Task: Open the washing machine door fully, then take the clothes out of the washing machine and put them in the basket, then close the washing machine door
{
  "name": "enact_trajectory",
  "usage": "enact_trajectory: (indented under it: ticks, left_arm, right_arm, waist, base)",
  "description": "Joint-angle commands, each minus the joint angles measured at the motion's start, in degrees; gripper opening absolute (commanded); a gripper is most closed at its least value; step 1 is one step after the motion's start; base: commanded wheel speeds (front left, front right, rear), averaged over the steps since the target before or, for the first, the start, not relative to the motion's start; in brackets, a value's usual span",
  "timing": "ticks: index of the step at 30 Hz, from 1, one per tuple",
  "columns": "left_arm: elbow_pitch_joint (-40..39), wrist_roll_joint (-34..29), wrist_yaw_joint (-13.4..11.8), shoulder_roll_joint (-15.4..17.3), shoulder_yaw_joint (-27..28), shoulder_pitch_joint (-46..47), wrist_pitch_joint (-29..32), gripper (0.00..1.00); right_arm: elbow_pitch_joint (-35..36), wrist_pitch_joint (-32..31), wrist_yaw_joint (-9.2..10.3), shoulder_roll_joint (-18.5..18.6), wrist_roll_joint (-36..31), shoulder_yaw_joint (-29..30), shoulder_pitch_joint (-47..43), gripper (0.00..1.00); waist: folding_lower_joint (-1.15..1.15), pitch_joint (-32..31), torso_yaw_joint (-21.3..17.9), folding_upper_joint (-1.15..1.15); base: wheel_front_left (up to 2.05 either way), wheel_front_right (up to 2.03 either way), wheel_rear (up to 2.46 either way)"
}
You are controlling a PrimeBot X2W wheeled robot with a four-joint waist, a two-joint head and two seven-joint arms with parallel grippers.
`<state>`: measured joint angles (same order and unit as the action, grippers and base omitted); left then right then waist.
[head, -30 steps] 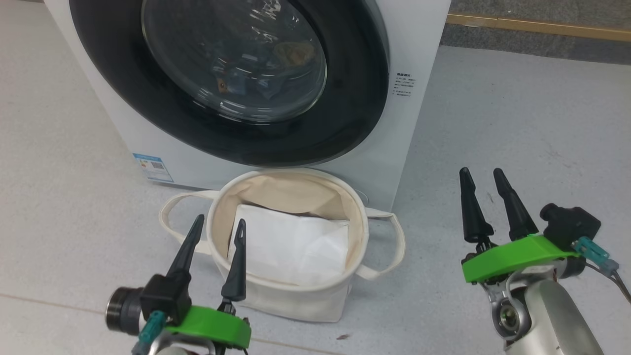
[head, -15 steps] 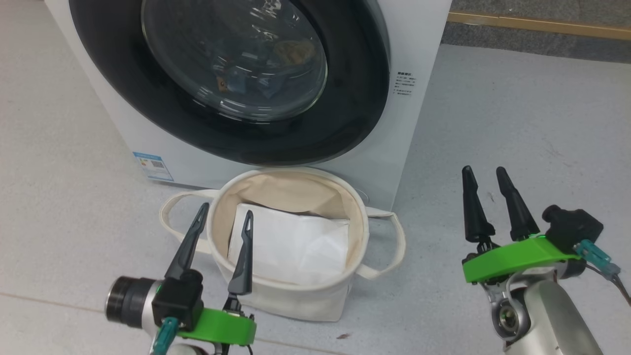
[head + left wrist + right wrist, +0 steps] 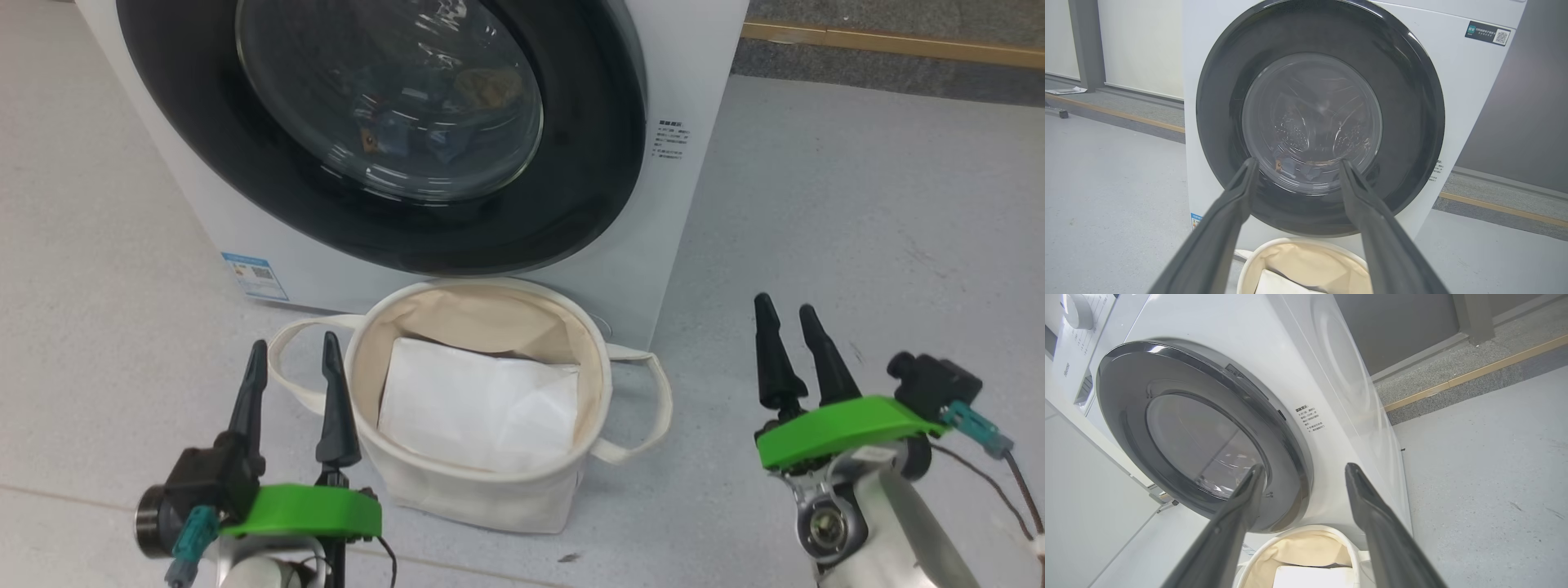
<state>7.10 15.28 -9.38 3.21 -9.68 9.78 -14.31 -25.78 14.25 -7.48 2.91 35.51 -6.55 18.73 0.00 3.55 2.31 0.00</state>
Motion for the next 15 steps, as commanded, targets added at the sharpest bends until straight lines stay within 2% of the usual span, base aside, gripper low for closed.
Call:
enact_trajectory:
  ticks: [1, 8, 12, 15]
  left_arm:
    - [-1.6, -0.3, 0.3, 0.0, 2.1, 1.3, -0.7, 1.00]
    - [0.4, -1.3, 0.9, -0.2, 1.8, 1.5, -0.7, 1.00]
    - [1.3, -1.7, 1.1, -0.3, 1.5, 1.4, -0.7, 1.00]
    - [1.9, -1.7, 2.5, -0.3, 0.4, 1.4, -0.7, 1.00]
  right_arm:
    - [1.6, 0.5, -0.01, 0.0, -0.7, -1.4, 3.1, 1.00]
    - [0.6, 0.7, -0.01, 0.0, -7.3, -1.2, 3.7, 1.00]
    - [0.6, 0.7, -0.01, 0.0, -8.4, -1.2, 3.6, 1.00]
    - [0.7, 0.7, -0.01, 0.0, -10.3, -0.8, 3.5, 1.00]
  waist:
    - [0.00, 0.0, 0.0, 0.00]
    - [0.00, -0.2, 0.3, 0.00]
    - [0.00, -0.3, 0.3, 0.00]
    - [0.00, -0.2, 0.3, 0.00]
  base:
    - [0.00, 0.00, 0.00]
    - [0.00, 0.00, 0.00]
    - [0.00, 0.00, 0.00]
    - [0.00, 0.00, 0.00]
